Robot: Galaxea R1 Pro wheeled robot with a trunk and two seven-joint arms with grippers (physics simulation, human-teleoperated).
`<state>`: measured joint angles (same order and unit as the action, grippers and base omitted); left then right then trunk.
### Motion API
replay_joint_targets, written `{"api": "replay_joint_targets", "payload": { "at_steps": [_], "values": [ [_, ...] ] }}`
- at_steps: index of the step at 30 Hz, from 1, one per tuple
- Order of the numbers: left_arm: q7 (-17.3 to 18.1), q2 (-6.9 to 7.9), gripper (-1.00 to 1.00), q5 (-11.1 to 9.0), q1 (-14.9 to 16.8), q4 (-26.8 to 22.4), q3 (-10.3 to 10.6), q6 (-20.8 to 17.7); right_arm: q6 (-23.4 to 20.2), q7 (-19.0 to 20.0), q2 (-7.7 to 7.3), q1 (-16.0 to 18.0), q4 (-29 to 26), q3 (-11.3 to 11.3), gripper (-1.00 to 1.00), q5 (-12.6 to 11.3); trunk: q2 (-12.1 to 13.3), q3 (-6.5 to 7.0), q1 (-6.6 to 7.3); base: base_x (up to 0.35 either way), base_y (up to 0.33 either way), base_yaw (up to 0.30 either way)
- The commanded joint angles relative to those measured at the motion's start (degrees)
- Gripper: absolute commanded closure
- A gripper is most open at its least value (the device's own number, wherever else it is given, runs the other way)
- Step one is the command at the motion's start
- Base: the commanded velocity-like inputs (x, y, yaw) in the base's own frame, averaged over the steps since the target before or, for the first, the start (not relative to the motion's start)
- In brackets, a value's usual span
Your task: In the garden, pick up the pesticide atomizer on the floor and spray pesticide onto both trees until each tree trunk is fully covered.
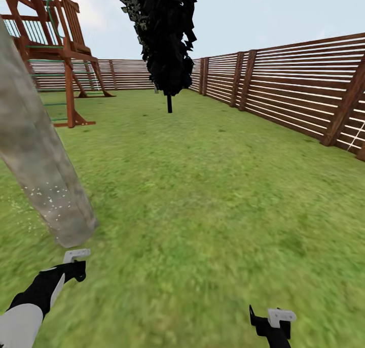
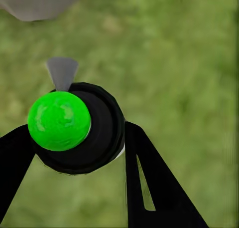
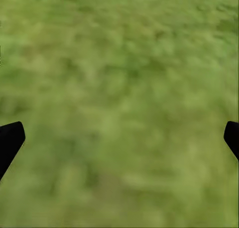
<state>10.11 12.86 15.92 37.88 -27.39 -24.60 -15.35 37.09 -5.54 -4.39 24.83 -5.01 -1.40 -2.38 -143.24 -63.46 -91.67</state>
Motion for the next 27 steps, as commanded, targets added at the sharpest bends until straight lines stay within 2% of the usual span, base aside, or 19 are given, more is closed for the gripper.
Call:
{"api": "replay_joint_targets", "payload": {
  "at_steps": [1, 6, 8, 10, 11, 16, 22, 27],
  "values": [
    [0.00, -0.16, 1.00, 0.05, 0.00, -0.02, 0.02, 0.03, 0.00, 0.00, 0.00, -0.01, 0.00, 0.00, -1.00, 0.00, 0.00, 0.00, 0.00, 0.232, -0.189, 0.260],
    [-0.17, -0.64, 1.00, 0.16, 0.00, -0.03, 0.08, -0.02, 0.00, 0.00, 0.00, 0.01, 0.00, 0.00, -1.00, 0.01, 0.00, 0.00, 0.00, 0.157, -0.221, 0.183],
    [-2.08, -0.64, 1.00, 0.16, 0.00, -0.03, 0.08, -0.03, 0.00, 0.00, 0.00, 0.03, 0.00, 0.00, -1.00, 0.01, 0.00, 0.00, 0.00, 0.035, -0.152, 0.017],
    [-5.71, -0.61, 1.00, -0.02, 0.00, -0.05, 0.04, -0.20, 0.00, 0.00, 0.00, 0.03, 0.00, 0.00, -1.00, 0.01, 0.00, 0.00, 0.00, 0.008, -0.039, 0.004],
    [-6.15, -0.55, 1.00, -0.10, 0.00, -0.05, 0.02, -0.32, 0.00, 0.00, 0.00, 0.04, 0.00, 0.00, -1.00, 0.01, 0.00, 0.00, 0.00, 0.002, -0.010, 0.054],
    [-6.36, -0.54, 1.00, -0.18, 0.00, -0.50, 0.00, -0.72, 0.00, 0.00, 0.00, 0.02, 0.00, 0.02, -1.00, -0.03, 0.00, 0.00, 0.00, 0.037, -0.002, 0.219],
    [-6.36, -0.65, 1.00, -0.27, 0.00, -0.19, -0.09, -0.73, 0.00, 0.00, 0.00, 0.03, 0.00, 0.00, -1.00, -0.02, 0.00, 0.00, 0.00, 0.310, 0.000, 0.271],
    [-6.38, -0.73, 1.00, -0.27, 0.00, -0.12, -0.09, -0.73, 0.08, -0.01, -0.17, 0.00, -0.01, 0.08, -1.00, -0.08, 0.00, 0.00, 0.00, 0.338, 0.000, 0.048]
  ]
}}
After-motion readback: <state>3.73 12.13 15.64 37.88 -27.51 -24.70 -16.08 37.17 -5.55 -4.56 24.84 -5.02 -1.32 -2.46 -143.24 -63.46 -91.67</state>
